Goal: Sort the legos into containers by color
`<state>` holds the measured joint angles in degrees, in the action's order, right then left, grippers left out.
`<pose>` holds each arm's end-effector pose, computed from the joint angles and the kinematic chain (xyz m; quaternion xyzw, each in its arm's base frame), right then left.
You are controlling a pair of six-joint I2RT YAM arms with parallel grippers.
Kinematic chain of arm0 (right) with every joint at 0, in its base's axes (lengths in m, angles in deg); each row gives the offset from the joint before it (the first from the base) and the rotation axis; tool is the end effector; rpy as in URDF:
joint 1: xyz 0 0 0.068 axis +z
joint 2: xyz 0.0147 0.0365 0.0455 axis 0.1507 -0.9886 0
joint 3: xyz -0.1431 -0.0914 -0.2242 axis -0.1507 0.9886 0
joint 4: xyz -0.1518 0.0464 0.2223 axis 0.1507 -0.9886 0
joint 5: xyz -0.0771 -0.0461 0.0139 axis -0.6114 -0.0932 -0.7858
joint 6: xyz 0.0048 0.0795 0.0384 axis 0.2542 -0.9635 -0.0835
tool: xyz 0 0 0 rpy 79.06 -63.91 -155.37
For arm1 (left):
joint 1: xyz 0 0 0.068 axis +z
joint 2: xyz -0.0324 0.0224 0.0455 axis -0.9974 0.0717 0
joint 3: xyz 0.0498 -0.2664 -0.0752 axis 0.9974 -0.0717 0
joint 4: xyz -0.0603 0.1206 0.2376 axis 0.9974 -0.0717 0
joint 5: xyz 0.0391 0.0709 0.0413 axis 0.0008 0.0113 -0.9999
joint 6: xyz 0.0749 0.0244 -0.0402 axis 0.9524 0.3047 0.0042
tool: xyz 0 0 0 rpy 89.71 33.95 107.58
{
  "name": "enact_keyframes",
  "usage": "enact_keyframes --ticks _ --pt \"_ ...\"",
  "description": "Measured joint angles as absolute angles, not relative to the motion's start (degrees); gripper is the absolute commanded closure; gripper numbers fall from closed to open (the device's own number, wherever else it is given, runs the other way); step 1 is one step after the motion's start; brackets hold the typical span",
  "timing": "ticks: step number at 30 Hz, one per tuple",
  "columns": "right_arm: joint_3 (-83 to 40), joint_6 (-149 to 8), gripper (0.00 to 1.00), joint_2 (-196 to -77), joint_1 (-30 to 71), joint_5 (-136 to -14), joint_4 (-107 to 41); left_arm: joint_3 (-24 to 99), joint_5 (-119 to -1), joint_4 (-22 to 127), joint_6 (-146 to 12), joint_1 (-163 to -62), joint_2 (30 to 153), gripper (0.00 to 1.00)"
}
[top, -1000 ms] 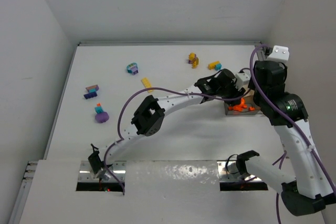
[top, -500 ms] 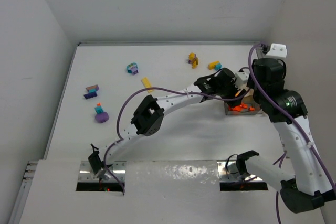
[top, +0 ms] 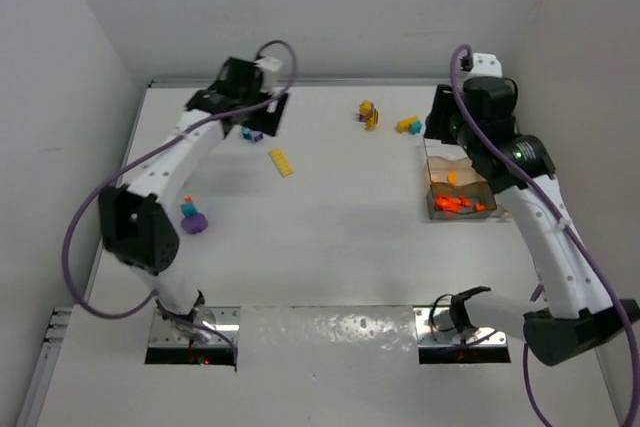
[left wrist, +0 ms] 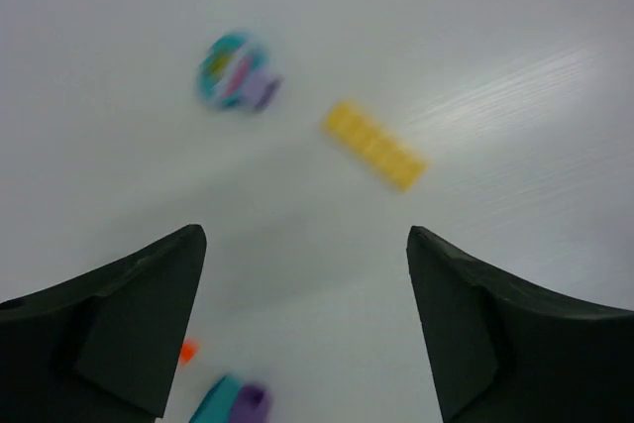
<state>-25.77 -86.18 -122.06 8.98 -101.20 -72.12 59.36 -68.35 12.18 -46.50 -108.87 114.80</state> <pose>0.2762 0.0609 0.4155 0.1224 0.8348 0.0465 0.5348 0.4010 -0.1697 0.3189 0.2512 0.8806 -0.0475 0.3990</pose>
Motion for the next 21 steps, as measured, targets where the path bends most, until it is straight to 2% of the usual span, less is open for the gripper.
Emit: enact_keyframes --ticks 1,4,6,7,9,12,14,18,21 --pt "-25.53 -86.31 0.45 -123.55 8.98 -99.48 -71.24 55.91 -70.45 10.56 -45.17 -104.7 111.37 0.08" --pt "-24.61 -86.29 0.44 -128.55 9.09 -92.96 -68.82 47.37 -73.25 4.5 -40.6 -96.59 103.83 0.05" --pt "-23.72 -86.11 0.44 -131.48 9.09 -90.23 -68.03 43.45 -72.81 -0.13 -35.79 -91.91 100.81 0.1" --pt "-23.37 -86.05 0.44 -132.75 9.09 -88.7 -67.68 42.03 -71.89 -2.47 -33.41 -89.88 99.87 0.2" --pt "-22.45 -85.72 0.44 -134.93 9.11 -85.57 -66.65 40.76 -70.89 -6.45 -29.17 -85.79 99.35 0.33" --pt "-20.35 -85.65 0.44 -136.0 9.11 -82.78 -64.73 38.67 -69.62 -9.18 -22.81 -81.59 98.78 0.41" --pt "-19.24 -85.63 0.45 -136.05 9.11 -81.4 -63.92 36.5 -68.27 -10.56 -18.81 -81.22 97.73 0.42" --pt "-18.97 -85.0 0.45 -136.44 9.11 -79.54 -63.02 30.21 -67.24 -9.44 -11.27 -81.73 94.8 0.35" --pt "-18.99 -84.54 0.45 -137.14 9.11 -78.86 -62.61 25.05 -67.0 -7.41 -5.65 -81.73 93.73 0.34"
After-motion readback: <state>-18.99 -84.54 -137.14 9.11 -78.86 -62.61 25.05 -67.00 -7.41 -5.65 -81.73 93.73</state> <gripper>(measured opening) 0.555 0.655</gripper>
